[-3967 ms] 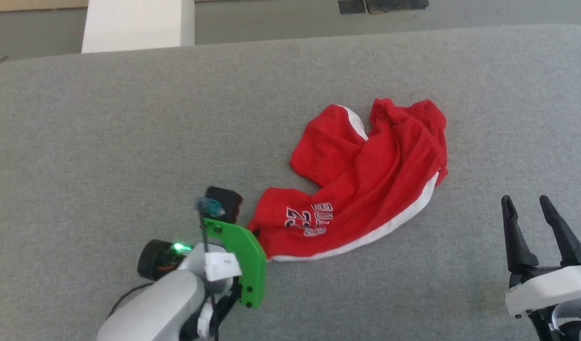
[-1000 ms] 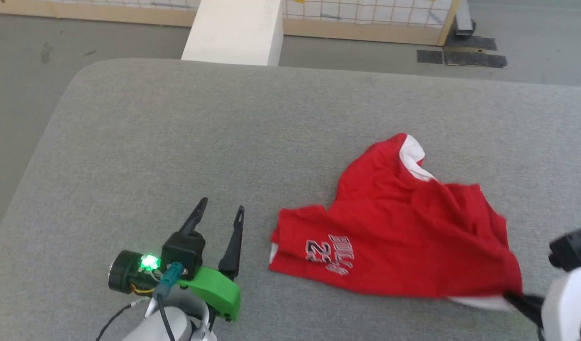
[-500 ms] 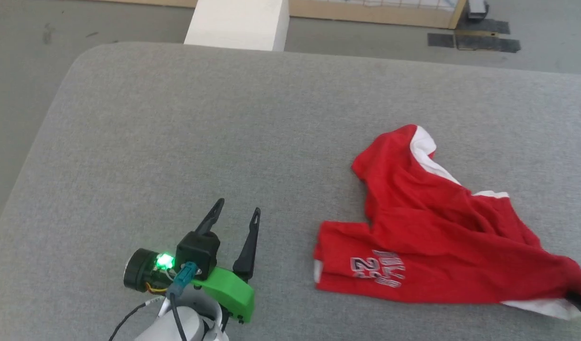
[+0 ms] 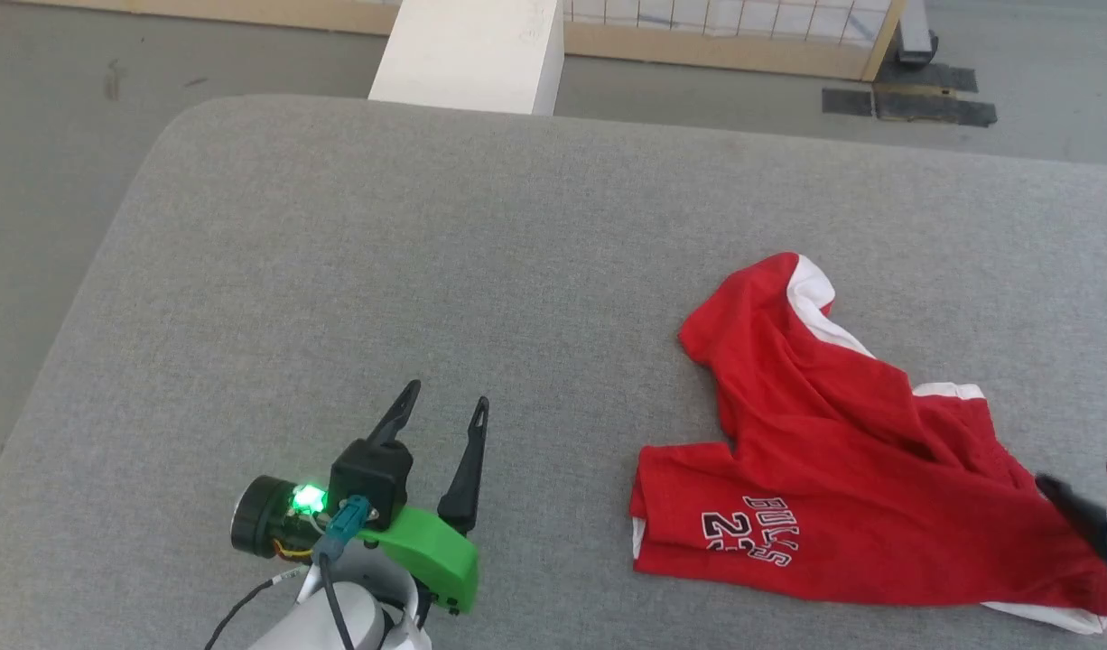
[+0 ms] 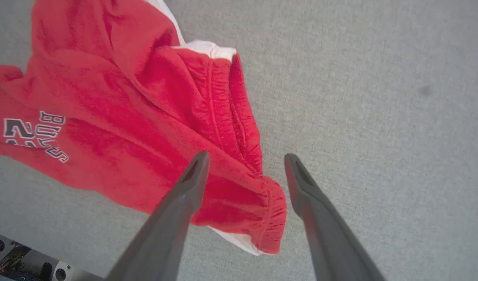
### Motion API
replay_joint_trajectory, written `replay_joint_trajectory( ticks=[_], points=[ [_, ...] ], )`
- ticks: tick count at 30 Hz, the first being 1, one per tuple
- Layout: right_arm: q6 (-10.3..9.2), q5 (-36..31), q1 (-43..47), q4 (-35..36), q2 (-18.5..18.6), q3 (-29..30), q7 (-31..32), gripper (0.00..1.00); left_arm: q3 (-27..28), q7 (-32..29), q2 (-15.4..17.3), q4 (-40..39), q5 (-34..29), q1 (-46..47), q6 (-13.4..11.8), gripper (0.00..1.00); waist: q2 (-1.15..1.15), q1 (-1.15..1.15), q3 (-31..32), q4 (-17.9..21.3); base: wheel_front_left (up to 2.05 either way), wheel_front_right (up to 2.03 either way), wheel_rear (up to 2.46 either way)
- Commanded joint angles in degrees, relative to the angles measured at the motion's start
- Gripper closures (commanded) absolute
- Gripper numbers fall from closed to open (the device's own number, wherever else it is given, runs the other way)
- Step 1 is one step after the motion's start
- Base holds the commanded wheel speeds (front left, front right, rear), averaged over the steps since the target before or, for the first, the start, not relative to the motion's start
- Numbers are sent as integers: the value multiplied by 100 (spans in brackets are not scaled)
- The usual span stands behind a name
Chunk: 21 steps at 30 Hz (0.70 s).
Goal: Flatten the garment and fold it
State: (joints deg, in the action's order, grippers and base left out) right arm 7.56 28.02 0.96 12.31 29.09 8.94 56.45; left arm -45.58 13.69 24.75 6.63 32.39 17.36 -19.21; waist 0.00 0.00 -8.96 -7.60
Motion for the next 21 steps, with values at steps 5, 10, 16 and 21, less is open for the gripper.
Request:
replay_joint_trajectory(
  ticks=[5, 10, 16, 21],
  points=[
    [-8, 143, -557, 435, 322, -427, 244, 0, -19, -1, -81, -6, 69, 92, 22, 0, 0, 0, -1, -80, 0, 0, 0],
    [-8, 146, -1294, 224, 604, -1081, 535, 0, -50, 7, -143, -43, 30, 179, 26, 0, 0, 0, -260, -297, 0, 0, 0],
    [-8, -24, -2072, -931, 835, -1766, 827, 0, -71, 30, -190, -13, -12, 239, 33, 0, 0, 0, -556, -643, 0, 0, 0],
    [-8, -113, -2147, -1621, 963, -2097, 901, 0, -48, 56, -228, 15, -28, 240, 16, 0, 0, 0, -707, -867, 0, 0, 0]
  ],
)
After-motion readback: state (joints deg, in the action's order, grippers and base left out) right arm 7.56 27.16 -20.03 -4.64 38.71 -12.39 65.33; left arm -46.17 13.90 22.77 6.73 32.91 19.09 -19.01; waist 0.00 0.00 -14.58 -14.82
